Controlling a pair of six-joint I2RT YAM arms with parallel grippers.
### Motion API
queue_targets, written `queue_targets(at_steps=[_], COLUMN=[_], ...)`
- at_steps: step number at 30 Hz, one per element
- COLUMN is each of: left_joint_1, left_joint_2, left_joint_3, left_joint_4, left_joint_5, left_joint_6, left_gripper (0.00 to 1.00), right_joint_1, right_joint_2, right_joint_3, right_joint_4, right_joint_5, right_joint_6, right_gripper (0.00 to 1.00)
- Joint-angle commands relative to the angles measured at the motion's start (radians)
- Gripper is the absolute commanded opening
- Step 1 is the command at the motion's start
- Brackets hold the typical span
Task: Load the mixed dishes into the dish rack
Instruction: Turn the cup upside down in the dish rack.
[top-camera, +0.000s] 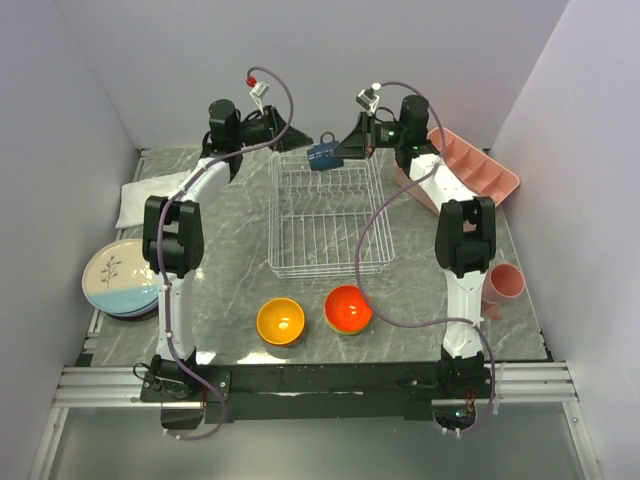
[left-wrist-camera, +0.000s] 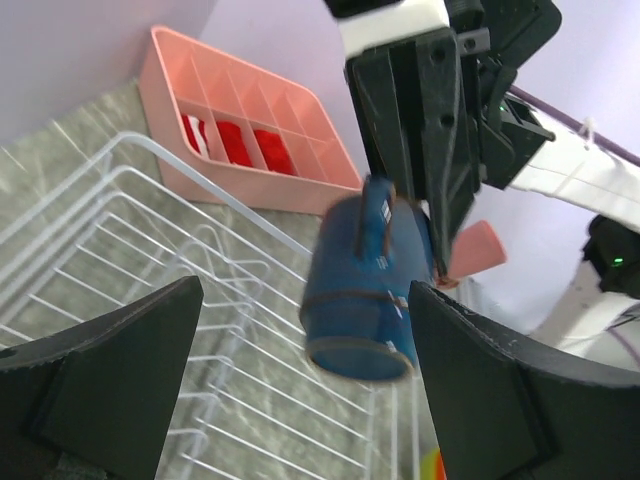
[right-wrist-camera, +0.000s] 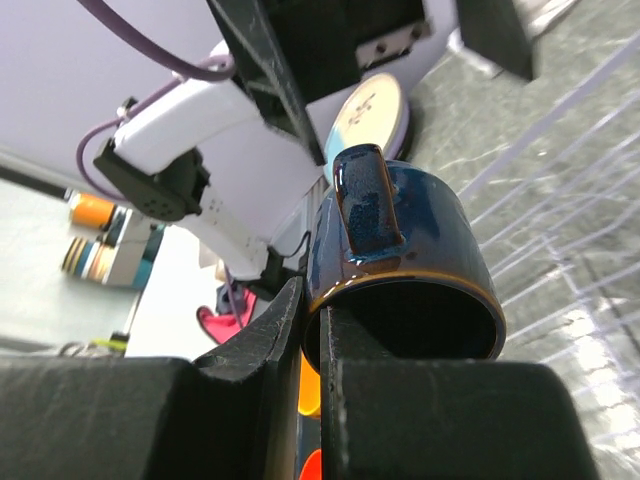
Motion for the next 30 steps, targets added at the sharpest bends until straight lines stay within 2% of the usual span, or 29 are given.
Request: queue_targets(at_steps=[1,5,9,18,30], left_joint_1=[0.001,-0.001,-0.002,0.001,-0.018], left_joint_2=[0.015,0.029,0.027,-0.006,-0.003], left_joint_3=[0.072,0.101,0.101,0.038,0.020], left_joint_4=[-0.047,-0.037,-0.043,0.038,-0.017], left_joint_5=[0.015,0.020,0.047,0.073,0.110], left_joint_6=[0.151,0.162,0.168,0.082,0.096], left_gripper=[0.90,0.87,0.80,0.75,0.65], right_joint_1=[0.033,0.051,0.054,0.060,0.077], right_joint_2=[-0.016,0.012,0.033,0.061,0.102], right_joint_3=[0.008,0.039,0.073,0.091,0.151], right_joint_4=[0.090,0.068,0.041,0.019,0.005], right_joint_5=[-0.062,-0.085,-0.085,-0.080,-0.079], right_joint_6=[0.032,0.041,0.035,0.030,0.024], right_gripper=[0.00,0.00,0.00,0.00,0.00])
